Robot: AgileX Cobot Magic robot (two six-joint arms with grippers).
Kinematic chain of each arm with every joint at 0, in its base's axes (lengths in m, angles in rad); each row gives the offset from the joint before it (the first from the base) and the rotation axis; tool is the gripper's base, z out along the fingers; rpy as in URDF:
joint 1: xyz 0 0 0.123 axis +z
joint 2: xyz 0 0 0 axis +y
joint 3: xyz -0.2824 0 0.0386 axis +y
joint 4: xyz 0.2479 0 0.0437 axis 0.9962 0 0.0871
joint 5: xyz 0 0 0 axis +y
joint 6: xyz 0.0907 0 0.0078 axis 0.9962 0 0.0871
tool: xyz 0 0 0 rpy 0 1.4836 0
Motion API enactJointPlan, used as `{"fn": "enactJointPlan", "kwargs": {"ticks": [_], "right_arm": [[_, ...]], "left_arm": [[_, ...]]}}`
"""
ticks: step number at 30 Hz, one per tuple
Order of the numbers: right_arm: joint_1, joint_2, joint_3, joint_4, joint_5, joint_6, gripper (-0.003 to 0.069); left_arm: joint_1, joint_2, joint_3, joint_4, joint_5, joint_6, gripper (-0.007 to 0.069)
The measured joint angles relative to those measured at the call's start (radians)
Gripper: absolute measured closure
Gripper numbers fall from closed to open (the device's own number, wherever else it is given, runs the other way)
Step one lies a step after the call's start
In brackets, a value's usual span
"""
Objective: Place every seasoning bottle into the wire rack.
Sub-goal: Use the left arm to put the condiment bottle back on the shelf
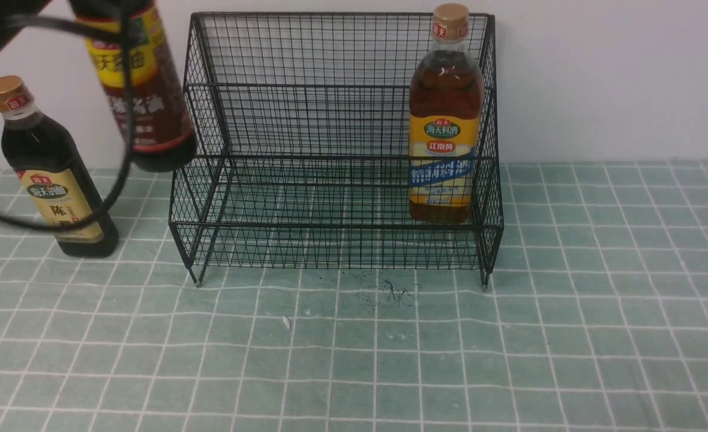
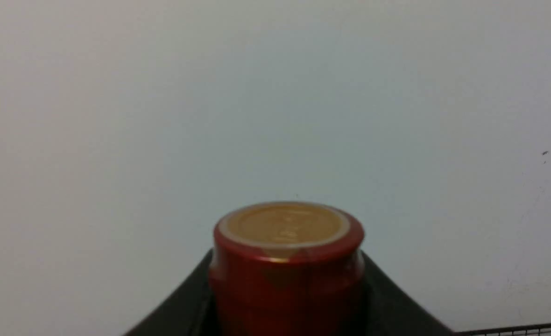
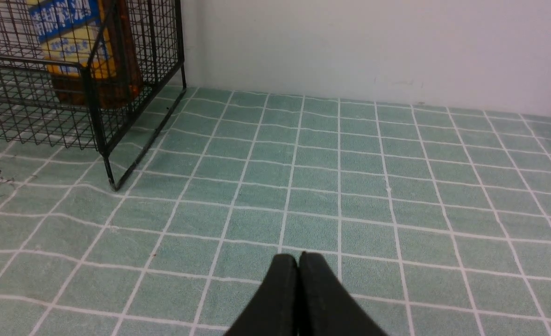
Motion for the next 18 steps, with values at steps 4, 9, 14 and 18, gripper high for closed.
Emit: {"fn": "enactJointPlan", "kwargs": {"ticks": [4, 9, 14, 18], "right_arm": [[0.000, 0.000, 0.000, 0.000, 0.000, 0.000, 0.0673], [0.000, 0.000, 0.000, 0.001, 0.000, 0.000, 0.0673], [0.000, 0.000, 0.000, 0.001, 0.000, 0.000, 0.0673], [0.000, 0.000, 0.000, 0.001, 0.000, 0.000, 0.0673]], "left_arm": [[-0.021, 0.157, -0.139, 0.000, 0.004, -0.001, 0.0357], [-0.027, 0.279, -0.231, 0.000, 0.022, -0.005, 0.0357], [-0.031, 0.335, -0.242, 0.004, 0.126, -0.037, 0.0357], [-0.031, 0.350, -0.239, 0.011, 0.228, -0.065, 0.0357]]}}
